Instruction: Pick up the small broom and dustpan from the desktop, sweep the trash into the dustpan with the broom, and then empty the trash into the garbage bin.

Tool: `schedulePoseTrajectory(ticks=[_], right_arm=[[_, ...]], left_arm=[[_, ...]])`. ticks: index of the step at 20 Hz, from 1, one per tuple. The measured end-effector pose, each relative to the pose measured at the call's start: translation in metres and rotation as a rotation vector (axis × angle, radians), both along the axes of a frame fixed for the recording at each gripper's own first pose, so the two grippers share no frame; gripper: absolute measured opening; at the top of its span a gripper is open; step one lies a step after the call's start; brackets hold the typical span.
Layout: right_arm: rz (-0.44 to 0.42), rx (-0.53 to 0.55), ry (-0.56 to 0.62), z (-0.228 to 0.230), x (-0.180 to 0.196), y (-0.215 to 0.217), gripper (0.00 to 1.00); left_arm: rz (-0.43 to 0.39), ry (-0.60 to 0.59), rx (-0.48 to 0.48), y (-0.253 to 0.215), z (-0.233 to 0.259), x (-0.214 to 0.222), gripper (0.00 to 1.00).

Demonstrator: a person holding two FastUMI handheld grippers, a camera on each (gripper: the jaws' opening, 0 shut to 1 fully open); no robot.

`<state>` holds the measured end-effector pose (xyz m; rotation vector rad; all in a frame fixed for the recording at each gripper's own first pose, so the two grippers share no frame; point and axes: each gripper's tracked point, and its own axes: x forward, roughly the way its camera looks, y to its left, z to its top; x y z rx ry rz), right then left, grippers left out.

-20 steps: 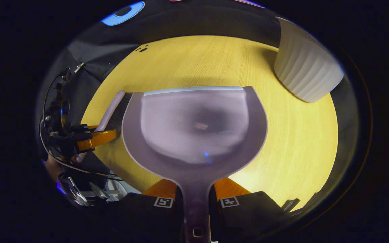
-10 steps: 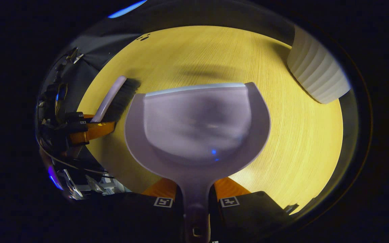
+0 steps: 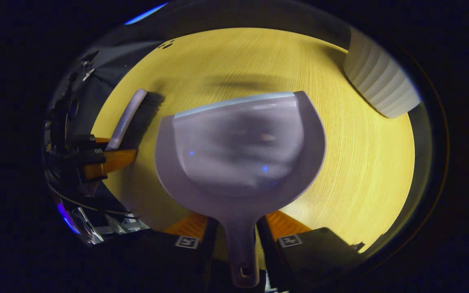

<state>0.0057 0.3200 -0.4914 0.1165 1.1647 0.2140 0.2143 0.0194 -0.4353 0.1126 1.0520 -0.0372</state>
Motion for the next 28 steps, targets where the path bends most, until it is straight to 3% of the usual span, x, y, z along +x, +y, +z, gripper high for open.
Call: schedulePoseTrajectory(ticks=[1,4,5,8,16,20,24,28], right_arm=[[-0.017,0.009,-0.005,0.003,0.0,-0.002,0.66],[-0.06,0.031,-0.046,0.01,0.006,0.0,1.0],[-0.074,0.037,-0.06,0.019,0.006,0.0,1.0],[-0.109,0.042,-0.128,0.045,0.006,-0.005,0.99],[-0.289,0.021,-0.526,0.179,0.002,-0.044,0.99],[-0.266,-0.044,-0.707,0.236,-0.028,-0.05,0.99],[-0.245,-0.054,-0.881,0.287,-0.066,-0.03,0.99],[-0.268,-0.099,-0.984,0.303,-0.114,-0.015,0.99]], left_arm=[[0.012,-0.011,-0.026,-0.002,0.004,0.0,0.55],[0.02,-0.064,-0.044,0.0,0.023,-0.001,0.99],[0.017,-0.091,-0.031,0.004,0.032,-0.001,0.95],[0.016,-0.2,-0.014,0.008,0.071,-0.005,0.97],[0.01,-0.633,-0.106,-0.009,0.188,-0.057,0.96],[0.011,-0.777,-0.112,-0.02,0.222,-0.105,0.96],[-0.012,-0.913,-0.113,-0.033,0.251,-0.154,0.96],[0.0,-0.974,-0.186,-0.046,0.261,-0.191,0.96]])
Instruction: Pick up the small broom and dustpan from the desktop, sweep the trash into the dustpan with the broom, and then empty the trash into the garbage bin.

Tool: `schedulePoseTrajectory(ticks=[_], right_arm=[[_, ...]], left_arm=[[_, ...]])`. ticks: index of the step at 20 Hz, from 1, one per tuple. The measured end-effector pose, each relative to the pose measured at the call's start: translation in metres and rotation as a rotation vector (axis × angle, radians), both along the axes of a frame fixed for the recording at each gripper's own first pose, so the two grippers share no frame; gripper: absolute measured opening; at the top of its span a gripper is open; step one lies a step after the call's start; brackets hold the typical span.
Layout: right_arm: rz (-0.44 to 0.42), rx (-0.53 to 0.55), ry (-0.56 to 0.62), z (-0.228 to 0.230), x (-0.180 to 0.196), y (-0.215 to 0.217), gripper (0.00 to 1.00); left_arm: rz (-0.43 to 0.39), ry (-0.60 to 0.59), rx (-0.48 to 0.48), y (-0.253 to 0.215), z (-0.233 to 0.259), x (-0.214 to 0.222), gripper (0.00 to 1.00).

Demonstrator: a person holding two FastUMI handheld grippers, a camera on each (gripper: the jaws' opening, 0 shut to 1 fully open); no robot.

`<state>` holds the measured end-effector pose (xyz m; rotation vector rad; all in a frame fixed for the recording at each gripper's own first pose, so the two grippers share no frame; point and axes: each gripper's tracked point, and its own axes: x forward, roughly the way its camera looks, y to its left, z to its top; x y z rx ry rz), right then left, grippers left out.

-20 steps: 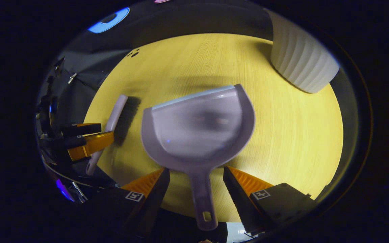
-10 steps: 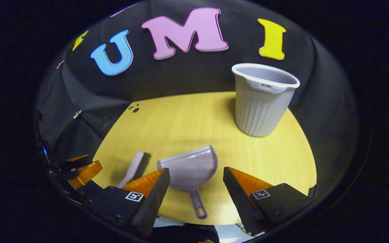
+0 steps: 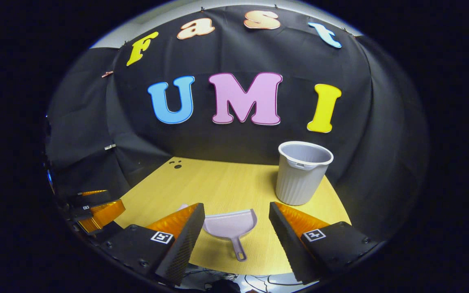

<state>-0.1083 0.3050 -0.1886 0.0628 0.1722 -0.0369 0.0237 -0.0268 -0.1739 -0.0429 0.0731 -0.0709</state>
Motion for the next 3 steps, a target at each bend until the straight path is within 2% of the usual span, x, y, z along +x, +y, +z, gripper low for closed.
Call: schedulePoseTrajectory(ticks=[3], right_arm=[[-0.003,0.045,0.018,-0.019,-0.019,0.012,0.99]], left_arm=[[0.022,-0.002,-0.005,0.001,-0.007,-0.01,0.96]])
